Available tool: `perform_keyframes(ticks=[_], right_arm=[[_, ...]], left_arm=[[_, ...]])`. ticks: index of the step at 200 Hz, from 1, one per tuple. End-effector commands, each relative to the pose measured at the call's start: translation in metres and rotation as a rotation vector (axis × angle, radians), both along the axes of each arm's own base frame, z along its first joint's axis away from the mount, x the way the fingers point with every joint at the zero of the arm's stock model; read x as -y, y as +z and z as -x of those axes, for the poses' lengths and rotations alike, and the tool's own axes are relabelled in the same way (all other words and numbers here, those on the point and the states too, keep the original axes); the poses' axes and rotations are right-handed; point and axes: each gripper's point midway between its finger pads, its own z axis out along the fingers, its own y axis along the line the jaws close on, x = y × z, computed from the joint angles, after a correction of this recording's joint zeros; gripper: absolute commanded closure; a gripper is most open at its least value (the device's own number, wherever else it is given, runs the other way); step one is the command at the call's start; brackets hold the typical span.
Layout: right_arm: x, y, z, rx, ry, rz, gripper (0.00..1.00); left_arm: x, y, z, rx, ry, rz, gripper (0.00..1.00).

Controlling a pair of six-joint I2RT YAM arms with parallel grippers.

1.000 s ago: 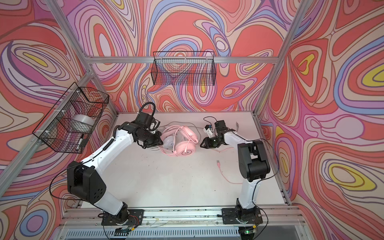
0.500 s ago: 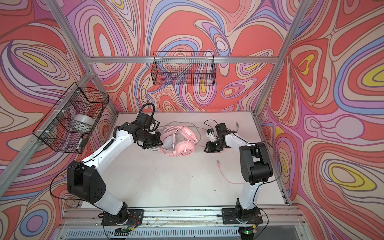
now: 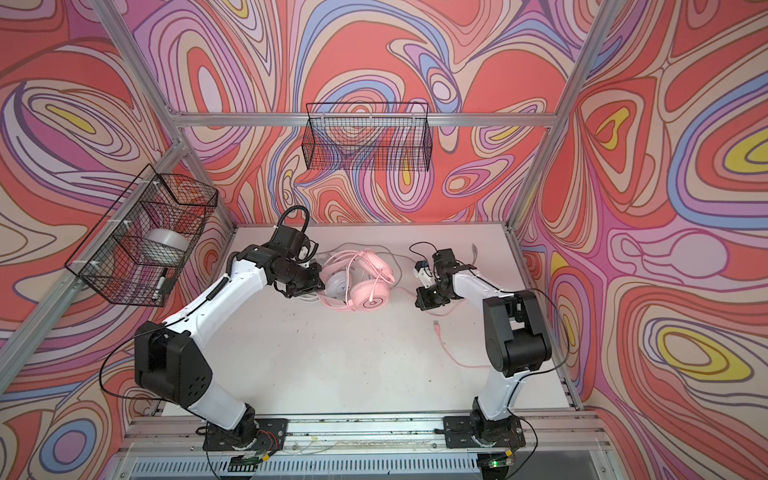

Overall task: Wrap the headphones
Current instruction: 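Lower the right gripper and grasp the pink cable again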

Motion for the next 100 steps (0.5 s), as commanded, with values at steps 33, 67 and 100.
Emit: perform_keyframes(ticks=[33, 67, 100], right_arm=[[-0.018, 0.047, 0.023, 0.111, 0.144, -0.081, 1.0], [-0.029, 0.076, 0.048, 0.188, 0.265, -0.115, 1.0], [-0.044, 0.1, 0.07, 0.211, 0.369, -0.153, 1.0]], left_arm=[[-0.005, 0.035, -0.018, 0.069, 0.089, 0.019, 1.0], [-0.014, 0.035, -0.023, 0.062, 0.136, -0.038, 1.0], [-0.016, 0.031, -0.026, 0.043, 0.162, -0.05, 1.0]])
